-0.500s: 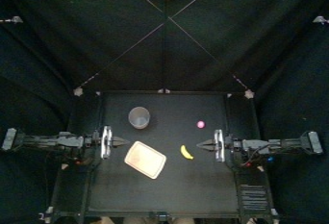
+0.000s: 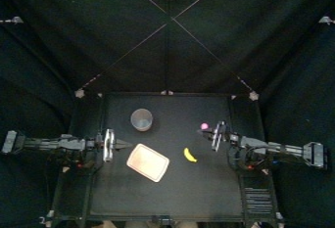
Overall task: Pick the pink ball then place it on the pink plate
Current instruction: Pick the pink ball
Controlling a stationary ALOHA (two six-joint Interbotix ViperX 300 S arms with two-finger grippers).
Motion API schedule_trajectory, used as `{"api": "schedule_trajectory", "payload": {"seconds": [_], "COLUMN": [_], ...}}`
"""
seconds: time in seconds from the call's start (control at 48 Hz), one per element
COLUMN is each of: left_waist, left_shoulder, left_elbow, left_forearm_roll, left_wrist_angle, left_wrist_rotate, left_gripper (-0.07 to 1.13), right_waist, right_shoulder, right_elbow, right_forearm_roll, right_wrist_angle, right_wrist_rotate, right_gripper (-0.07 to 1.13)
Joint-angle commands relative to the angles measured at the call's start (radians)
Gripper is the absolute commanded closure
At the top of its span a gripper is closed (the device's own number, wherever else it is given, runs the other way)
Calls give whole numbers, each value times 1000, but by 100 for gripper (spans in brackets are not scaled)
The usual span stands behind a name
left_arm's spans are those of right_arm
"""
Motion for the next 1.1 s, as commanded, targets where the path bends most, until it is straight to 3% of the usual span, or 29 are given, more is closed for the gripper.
{"api": "schedule_trajectory", "payload": {"seconds": [0.021, 0.146, 0.333, 0.375, 0.604, 0.896, 1.104], "left_waist": [2, 2, 2, 3, 11, 18, 28], "left_shoulder": [5, 5, 6, 5, 5, 5, 5], "left_elbow": [-9, -3, -9, -9, 0, 2, 3], "left_forearm_roll": [-2, -2, -2, 0, -2, -2, -2], "left_wrist_angle": [-8, -8, -8, -9, -29, -35, -35], "left_wrist_rotate": [-2, -2, 5, 5, 6, 5, 6], "left_gripper": [103, 103, 103, 103, 103, 103, 103], "right_waist": [-74, -147, -187, -199, -256, -379, -396], "right_shoulder": [18, 26, 48, 58, 144, 281, 373], "right_elbow": [-3, 38, 63, 64, 72, 41, 14], "right_forearm_roll": [43, 97, 193, 192, 107, 94, 71], "right_wrist_angle": [-2, 21, 83, 98, 167, 198, 202], "right_wrist_rotate": [-5, -2, 8, 8, 9, 8, 8], "right_gripper": [91, 61, 2, -4, 1, 1, 1]}}
